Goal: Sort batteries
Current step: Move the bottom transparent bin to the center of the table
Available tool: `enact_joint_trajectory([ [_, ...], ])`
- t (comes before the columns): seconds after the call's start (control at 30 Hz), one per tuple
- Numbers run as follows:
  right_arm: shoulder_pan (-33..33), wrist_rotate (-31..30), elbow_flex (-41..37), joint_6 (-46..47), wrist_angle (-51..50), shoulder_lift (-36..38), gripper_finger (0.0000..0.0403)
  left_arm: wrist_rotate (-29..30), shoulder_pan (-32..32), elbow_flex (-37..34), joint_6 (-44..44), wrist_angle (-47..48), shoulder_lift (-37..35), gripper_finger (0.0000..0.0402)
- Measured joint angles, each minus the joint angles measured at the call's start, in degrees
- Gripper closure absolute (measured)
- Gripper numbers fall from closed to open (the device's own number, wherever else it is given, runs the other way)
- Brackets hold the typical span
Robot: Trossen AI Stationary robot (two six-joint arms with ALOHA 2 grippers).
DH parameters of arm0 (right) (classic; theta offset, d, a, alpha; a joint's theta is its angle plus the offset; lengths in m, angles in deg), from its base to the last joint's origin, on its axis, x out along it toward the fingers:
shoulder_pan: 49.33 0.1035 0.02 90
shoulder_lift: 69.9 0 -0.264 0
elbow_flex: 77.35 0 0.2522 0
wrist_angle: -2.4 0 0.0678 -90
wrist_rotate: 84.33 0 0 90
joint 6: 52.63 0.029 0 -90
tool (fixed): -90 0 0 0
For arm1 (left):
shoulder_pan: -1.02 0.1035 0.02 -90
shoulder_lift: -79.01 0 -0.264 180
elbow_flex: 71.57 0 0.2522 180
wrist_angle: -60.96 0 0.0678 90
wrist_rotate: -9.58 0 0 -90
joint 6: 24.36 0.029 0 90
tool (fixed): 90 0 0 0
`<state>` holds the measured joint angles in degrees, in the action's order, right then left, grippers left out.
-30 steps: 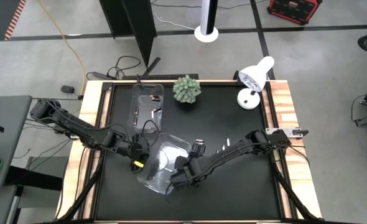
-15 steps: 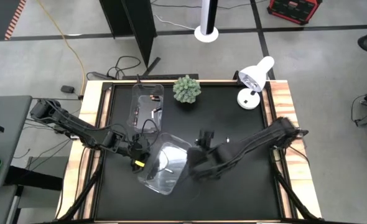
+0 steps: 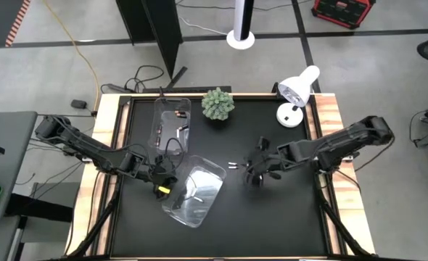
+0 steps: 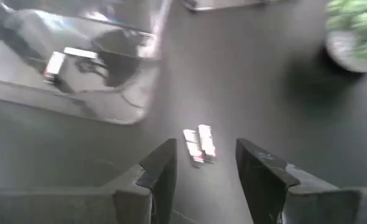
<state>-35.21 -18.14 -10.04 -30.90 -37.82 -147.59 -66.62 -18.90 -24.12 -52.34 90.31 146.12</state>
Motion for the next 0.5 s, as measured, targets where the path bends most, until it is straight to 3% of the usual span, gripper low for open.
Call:
enact_joint_trajectory([
  [0.13,1.9,1.6,-5.4,0.7,13.6,-3.9,0.0223,0.0,0.0,0.0,-1.5,0.3,0.0,0.04],
  [0.27,3.6,1.6,-5.9,-0.9,21.5,-10.5,0.0224,0.0,0.0,0.0,-3.3,1.9,0.0,0.04],
  [0.5,5.9,1.9,-5.8,-0.9,27.5,-16.6,0.0269,0.1,0.0,0.0,-5.9,5.8,0.0,0.04],
])
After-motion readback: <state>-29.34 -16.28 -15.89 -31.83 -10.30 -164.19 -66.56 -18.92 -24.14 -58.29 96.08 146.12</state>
